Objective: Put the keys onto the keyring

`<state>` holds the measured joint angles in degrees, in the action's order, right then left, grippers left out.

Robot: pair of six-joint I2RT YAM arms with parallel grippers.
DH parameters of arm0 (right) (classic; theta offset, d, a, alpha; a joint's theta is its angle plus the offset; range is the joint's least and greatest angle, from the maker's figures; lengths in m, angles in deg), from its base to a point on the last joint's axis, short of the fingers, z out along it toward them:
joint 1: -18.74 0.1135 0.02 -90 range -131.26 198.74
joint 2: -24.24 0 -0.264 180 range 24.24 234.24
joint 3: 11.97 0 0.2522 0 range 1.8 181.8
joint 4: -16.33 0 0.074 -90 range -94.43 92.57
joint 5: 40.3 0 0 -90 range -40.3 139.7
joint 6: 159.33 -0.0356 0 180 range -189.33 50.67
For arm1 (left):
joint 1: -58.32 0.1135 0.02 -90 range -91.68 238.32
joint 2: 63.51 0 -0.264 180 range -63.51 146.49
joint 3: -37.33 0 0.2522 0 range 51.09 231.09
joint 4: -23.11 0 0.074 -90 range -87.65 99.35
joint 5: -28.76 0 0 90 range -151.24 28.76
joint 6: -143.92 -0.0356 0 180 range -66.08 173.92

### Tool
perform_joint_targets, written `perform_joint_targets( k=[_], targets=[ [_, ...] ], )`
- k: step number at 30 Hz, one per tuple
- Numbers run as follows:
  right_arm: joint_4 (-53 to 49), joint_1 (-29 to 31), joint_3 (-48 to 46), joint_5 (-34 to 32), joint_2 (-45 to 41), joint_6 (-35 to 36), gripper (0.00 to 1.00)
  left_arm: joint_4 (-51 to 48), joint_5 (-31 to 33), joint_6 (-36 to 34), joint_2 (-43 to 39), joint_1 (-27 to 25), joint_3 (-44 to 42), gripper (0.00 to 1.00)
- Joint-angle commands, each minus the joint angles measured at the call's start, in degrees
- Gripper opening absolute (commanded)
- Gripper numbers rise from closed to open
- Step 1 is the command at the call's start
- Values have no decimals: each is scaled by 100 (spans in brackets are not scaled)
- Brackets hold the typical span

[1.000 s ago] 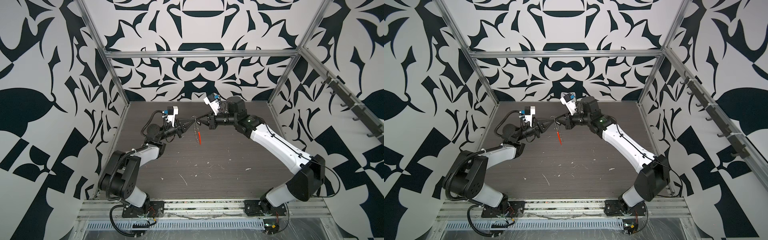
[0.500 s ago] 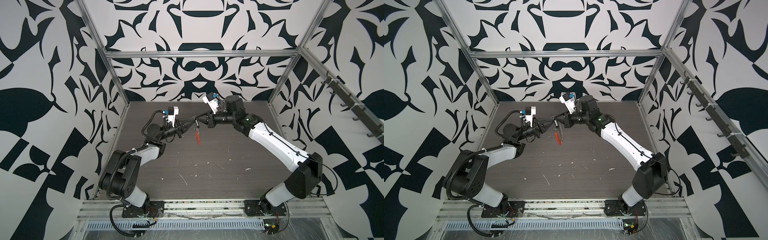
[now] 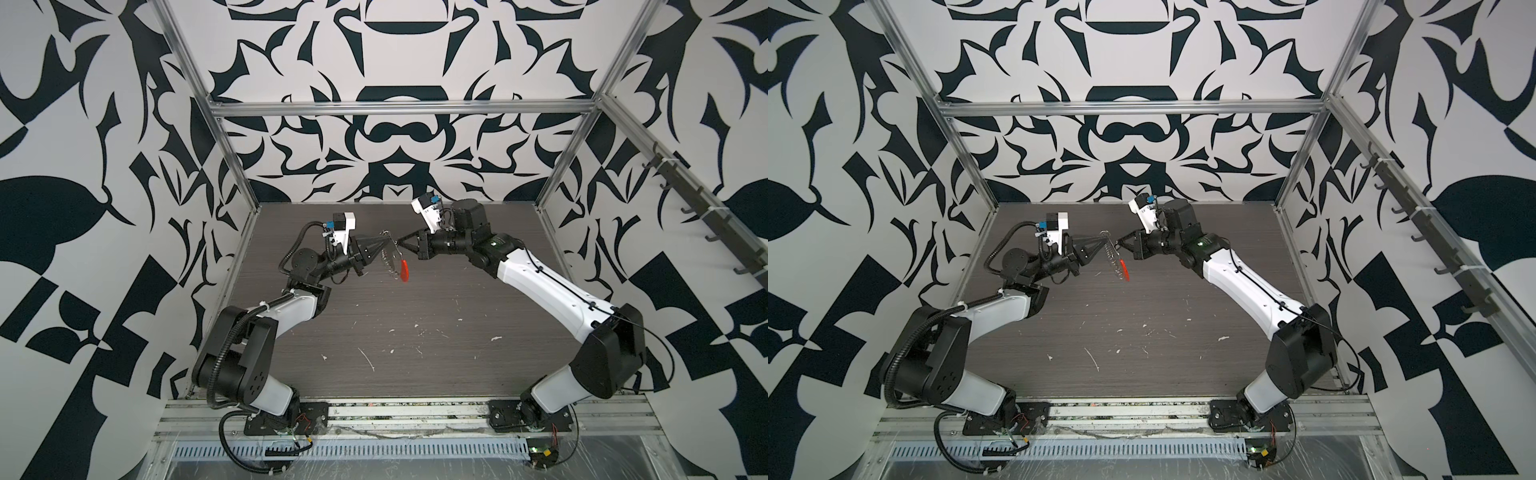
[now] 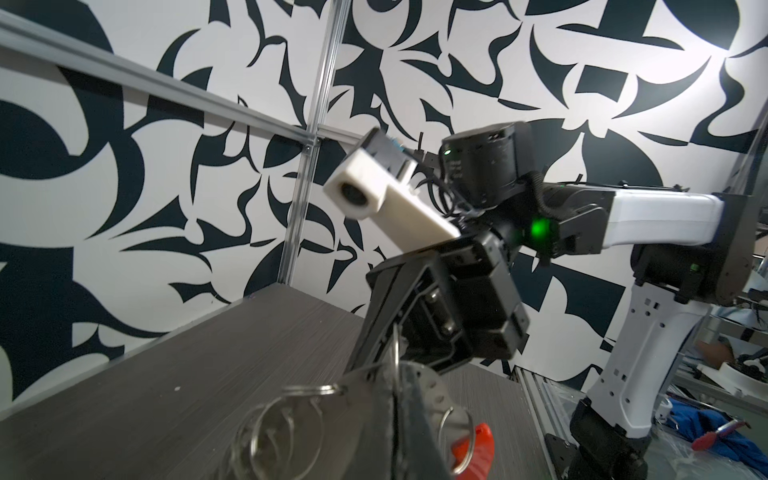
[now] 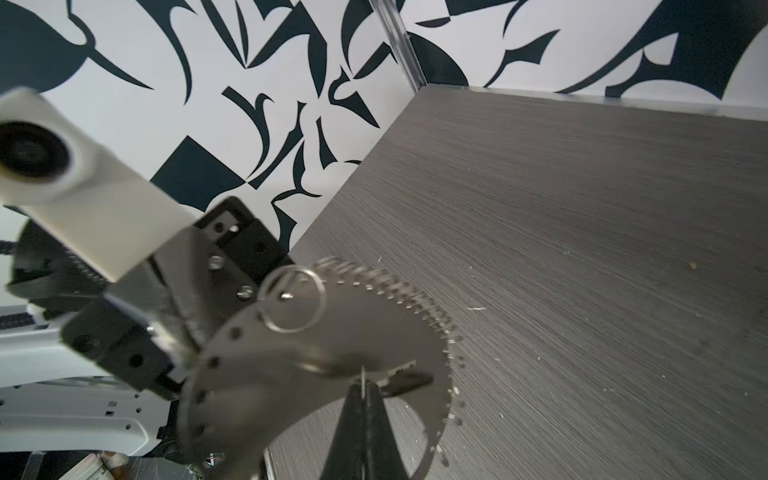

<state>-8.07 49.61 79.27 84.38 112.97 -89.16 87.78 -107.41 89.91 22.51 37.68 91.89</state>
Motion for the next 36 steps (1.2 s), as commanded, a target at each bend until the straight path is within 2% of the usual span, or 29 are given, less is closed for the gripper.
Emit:
perform_joint_targets(
  k=[1, 8, 18, 30, 32, 36],
  targets=[
    [146, -3, 1, -38, -75, -105, 0, 409, 21, -69, -143, -18, 11, 0],
    [304, -15, -60, -74, -317, 152, 0, 410, -108, 188, 61, -18, 158, 0],
    [1032, -2, -383, 813, -778, 234, 0, 410, -335, 399, 352, -26, 332, 0],
    [791, 15, -63, 796, -603, 333, 0, 407, -532, 396, 444, -135, 438, 0],
    [790, 28, -12, 795, -585, 322, 0, 402, -555, 255, 444, -165, 401, 0],
    [827, 33, 77, 767, -530, 201, 0, 409, -505, -632, 351, -259, 109, 0]
  ],
)
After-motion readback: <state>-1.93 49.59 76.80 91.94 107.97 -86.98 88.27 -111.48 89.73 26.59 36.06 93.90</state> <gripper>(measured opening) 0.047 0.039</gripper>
